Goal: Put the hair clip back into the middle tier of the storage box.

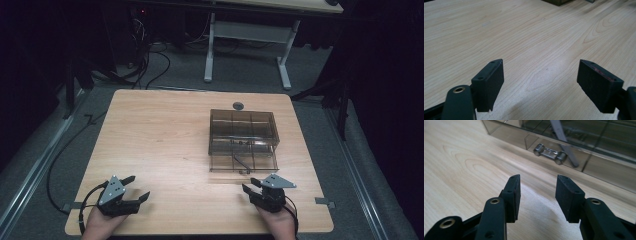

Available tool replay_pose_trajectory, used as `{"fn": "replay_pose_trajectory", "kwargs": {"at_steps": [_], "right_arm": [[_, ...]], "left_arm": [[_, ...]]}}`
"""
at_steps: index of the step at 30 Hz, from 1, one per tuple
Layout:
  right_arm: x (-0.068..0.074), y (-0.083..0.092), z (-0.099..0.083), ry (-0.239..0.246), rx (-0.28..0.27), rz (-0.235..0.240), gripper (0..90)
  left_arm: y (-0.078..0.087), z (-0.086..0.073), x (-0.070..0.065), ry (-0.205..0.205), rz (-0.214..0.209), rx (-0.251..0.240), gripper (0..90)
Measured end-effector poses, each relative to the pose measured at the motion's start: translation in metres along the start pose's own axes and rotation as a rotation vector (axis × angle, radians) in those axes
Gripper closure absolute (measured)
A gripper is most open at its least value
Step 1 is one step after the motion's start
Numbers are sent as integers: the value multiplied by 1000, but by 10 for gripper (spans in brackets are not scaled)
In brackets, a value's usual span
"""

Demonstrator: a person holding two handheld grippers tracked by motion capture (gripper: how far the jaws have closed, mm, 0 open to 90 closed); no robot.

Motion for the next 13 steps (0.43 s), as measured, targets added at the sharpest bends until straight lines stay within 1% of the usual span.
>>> {"fn": "replay_pose_trajectory", "kwargs": {"at_steps": [1,4,5,6,9,11,13], "right_arm": [[-1,1,-2,-2,-14,-6,538],[-1,3,-1,1,-34,2,525],[0,2,-1,-6,-28,7,521],[0,1,-1,-1,-26,9,520],[5,0,-2,35,-11,11,518],[6,-1,-3,50,-7,14,513],[7,-2,-4,45,7,22,501]], "left_arm": [[0,0,0,2,-1,1,221],[-1,0,1,3,5,2,220],[-1,0,1,2,9,5,221],[-1,0,1,2,11,8,221],[-1,0,1,4,20,9,221],[-1,0,1,6,22,9,221],[-1,0,1,6,24,9,221]]}}
Point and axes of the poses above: each handheld gripper's, and its own axes: y roughly backward along the jaws, z roughly out of its top, x roughly to its left, the point moved 10 cm from there along -y, roughly forward along the jaws, and after that the axes turned 3 degrees about z, right-handed, at the moved point
